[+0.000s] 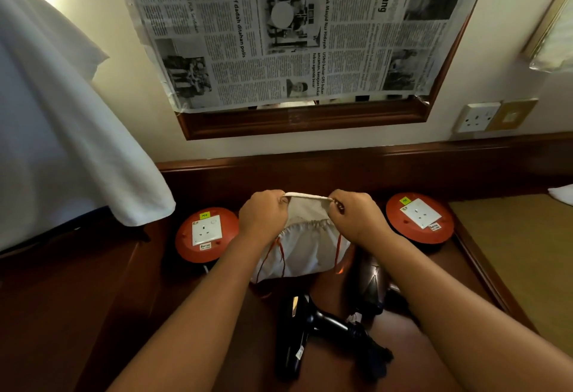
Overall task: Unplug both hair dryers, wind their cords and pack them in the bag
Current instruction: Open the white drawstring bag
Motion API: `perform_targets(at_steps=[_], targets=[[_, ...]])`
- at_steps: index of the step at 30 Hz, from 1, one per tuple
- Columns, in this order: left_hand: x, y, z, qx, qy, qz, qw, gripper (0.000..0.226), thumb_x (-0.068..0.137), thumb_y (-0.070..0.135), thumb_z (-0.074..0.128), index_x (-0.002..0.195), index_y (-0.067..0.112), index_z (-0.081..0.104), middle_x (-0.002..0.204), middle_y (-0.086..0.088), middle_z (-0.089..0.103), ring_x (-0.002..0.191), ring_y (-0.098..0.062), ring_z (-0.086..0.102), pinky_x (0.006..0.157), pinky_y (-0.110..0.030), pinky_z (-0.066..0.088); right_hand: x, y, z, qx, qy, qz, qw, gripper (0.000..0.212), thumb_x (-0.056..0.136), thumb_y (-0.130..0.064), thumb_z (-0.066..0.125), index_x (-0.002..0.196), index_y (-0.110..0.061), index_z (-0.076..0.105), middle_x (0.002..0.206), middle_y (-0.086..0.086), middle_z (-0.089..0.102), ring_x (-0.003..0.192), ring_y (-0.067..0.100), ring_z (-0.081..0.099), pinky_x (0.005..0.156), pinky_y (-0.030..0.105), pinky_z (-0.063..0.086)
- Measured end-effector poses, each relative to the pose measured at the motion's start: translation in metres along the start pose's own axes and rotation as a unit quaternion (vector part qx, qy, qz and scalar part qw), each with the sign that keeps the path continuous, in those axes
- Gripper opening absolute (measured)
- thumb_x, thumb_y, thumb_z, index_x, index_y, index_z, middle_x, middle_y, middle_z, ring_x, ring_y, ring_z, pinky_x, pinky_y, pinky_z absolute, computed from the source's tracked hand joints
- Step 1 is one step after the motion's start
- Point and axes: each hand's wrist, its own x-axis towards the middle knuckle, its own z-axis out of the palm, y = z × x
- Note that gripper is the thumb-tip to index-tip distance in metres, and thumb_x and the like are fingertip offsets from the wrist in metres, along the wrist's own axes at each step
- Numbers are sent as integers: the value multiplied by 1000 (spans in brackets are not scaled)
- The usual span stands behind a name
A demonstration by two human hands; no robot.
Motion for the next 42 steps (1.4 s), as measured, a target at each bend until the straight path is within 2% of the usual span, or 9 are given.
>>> perform_targets(at_steps=[4, 10, 16, 23, 30, 33, 36, 39, 42], targets=[[3, 6, 1, -68, -6, 39, 997, 24, 94, 25, 49, 84, 10, 66, 73, -6, 62, 70, -25, 58, 60, -38, 47, 6, -11, -1, 22, -58, -5, 998, 35, 89, -28, 58, 122, -22, 49, 97, -6, 55, 86, 14, 55, 75, 34, 51], [-2, 1, -2, 13, -17, 65, 998, 29, 98, 30, 44, 96, 15, 69, 91, -3, 63, 85, -22, 58, 79, -38, 45, 11, -17, 4, -71, -34, -13, 997, 25, 99, -27, 37, 79, -20, 50, 67, -5, 49, 58, 14, 46, 48, 26, 28], [-7, -22, -6, 148, 0, 43, 988, 31, 99, 25, 35, 113, 22, 63, 109, -1, 62, 102, -22, 54, 87, -39, 37, 9, -9, -2, -99, -10, -23, 995, 30, 97, -23, 41, 75, -13, 57, 66, 0, 52, 61, 21, 51, 52, 27, 34], [-4, -28, -3, 109, -32, 2, 994, 38, 99, 25, 38, 135, 26, 51, 130, 2, 57, 118, -22, 50, 97, -45, 36, 4, -2, -4, -64, -8, -3, 998, 30, 96, -19, 42, 71, -15, 58, 64, 2, 56, 60, 22, 53, 53, 30, 41], [-4, -22, -1, 60, -12, -9, 998, 32, 97, 23, 42, 123, 23, 60, 116, -2, 60, 105, -22, 55, 88, -41, 44, -3, 9, -7, -21, -14, 61, 998, 32, 97, -21, 44, 68, -20, 58, 67, 3, 61, 63, 24, 58, 60, 37, 52], [-1, -17, -3, -43, 3, -46, 998, 24, 95, 20, 47, 110, 16, 66, 103, -5, 65, 94, -22, 59, 73, -33, 48, 0, 5, -10, -20, -56, 51, 997, 23, 94, -23, 48, 103, -17, 68, 101, 6, 67, 87, 25, 62, 75, 41, 55], [2, -3, -1, -146, 1, -28, 989, 16, 92, 18, 55, 104, 15, 65, 98, -3, 66, 88, -17, 60, 65, -22, 42, 6, -17, -8, -20, -97, 3, 995, 56, 89, -34, 58, 141, -25, 39, 131, 0, 48, 116, 20, 50, 94, 39, 48], [1, 8, 1, -192, 12, 8, 981, 26, 90, 17, 60, 116, 14, 58, 110, -4, 63, 100, -16, 58, 77, -23, 44, 13, -33, 1, -41, -63, -34, 997, 31, 93, -32, 52, 122, -21, 56, 103, -1, 62, 88, 18, 59, 70, 32, 50], [-4, -2, 8, -36, 74, -3, 997, 48, 89, 29, 60, 133, 17, 46, 129, -7, 51, 119, -25, 44, 95, -37, 40, 16, -35, 3, -14, -4, -23, 1000, 21, 95, -20, 44, 91, -16, 64, 73, 1, 60, 64, 19, 56, 55, 32, 45]])
